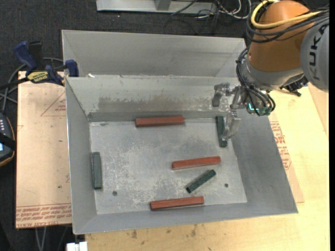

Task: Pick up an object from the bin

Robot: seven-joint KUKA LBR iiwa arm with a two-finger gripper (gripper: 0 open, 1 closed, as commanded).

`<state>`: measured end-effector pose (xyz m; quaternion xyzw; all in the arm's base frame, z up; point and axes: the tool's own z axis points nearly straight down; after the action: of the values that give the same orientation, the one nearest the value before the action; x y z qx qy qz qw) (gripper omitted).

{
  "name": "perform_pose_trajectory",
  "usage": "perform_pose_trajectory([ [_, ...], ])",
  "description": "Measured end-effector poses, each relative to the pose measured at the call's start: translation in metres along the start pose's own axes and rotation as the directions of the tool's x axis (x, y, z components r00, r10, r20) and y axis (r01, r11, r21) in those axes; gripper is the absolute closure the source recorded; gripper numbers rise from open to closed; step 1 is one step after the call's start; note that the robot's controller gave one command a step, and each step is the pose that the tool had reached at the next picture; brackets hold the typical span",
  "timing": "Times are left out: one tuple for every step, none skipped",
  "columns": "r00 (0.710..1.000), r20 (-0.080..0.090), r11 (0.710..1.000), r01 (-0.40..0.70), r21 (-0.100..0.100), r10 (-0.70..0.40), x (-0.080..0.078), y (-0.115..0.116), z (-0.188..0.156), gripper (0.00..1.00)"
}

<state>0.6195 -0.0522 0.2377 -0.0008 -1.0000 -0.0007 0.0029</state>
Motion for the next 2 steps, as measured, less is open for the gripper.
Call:
perform_pose_trajectory([
  [0.967, 0.000, 0.967, 0.257, -0.001, -0.257, 0.039, 0.013, 0.146, 0.00],
  [0.923, 0.007, 0.923, 0.385, 0.004, -0.385, 0.044, 0.041, 0.167, 0.00],
])
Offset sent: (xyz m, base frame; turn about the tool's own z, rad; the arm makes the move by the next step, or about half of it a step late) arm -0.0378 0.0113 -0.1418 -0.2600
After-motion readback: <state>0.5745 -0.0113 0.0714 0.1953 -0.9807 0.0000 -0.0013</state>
